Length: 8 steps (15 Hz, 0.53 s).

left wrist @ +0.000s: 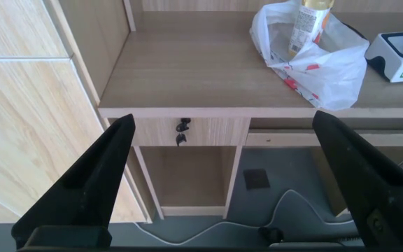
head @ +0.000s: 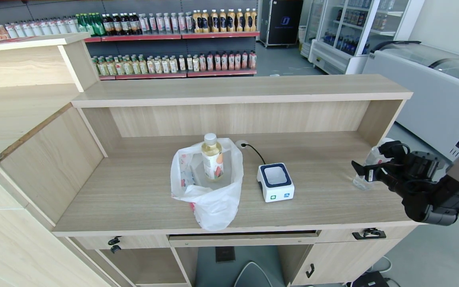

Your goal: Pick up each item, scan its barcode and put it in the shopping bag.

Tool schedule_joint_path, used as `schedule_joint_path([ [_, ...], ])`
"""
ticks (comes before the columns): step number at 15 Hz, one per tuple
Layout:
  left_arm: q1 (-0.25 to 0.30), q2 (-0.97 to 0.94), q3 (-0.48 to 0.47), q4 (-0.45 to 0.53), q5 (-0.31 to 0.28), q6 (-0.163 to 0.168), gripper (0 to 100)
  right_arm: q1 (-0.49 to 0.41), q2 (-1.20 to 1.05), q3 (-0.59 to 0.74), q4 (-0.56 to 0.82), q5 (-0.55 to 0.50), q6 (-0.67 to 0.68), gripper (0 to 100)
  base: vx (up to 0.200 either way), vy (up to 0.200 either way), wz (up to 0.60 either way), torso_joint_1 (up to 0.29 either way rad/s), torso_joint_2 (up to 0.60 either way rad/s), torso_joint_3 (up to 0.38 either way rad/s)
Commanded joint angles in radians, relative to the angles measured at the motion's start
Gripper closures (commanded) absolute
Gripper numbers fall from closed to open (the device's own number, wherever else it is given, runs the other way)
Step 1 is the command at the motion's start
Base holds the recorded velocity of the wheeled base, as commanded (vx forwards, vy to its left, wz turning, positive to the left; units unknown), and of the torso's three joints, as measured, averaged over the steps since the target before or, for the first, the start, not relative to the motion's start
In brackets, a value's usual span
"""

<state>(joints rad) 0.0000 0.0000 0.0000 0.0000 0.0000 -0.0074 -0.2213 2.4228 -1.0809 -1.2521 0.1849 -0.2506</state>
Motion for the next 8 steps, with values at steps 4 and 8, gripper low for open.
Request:
schedule_joint_path([
  [4, 0.0, 0.0, 0.0, 0.0, 0.0, 0.0, 0, 0.013, 0.018, -0.014, 0.0, 0.001, 0.001, 100, 0.0, 0.0, 0.0, 0.0, 0.0, 0.0],
  [8, 0.0, 0.0, 0.0, 0.0, 0.0, 0.0, 0, 0.02, 0.03, -0.045, 0.0, 0.001, 0.001, 100, 0.0, 0.0, 0.0, 0.0, 0.0, 0.0],
])
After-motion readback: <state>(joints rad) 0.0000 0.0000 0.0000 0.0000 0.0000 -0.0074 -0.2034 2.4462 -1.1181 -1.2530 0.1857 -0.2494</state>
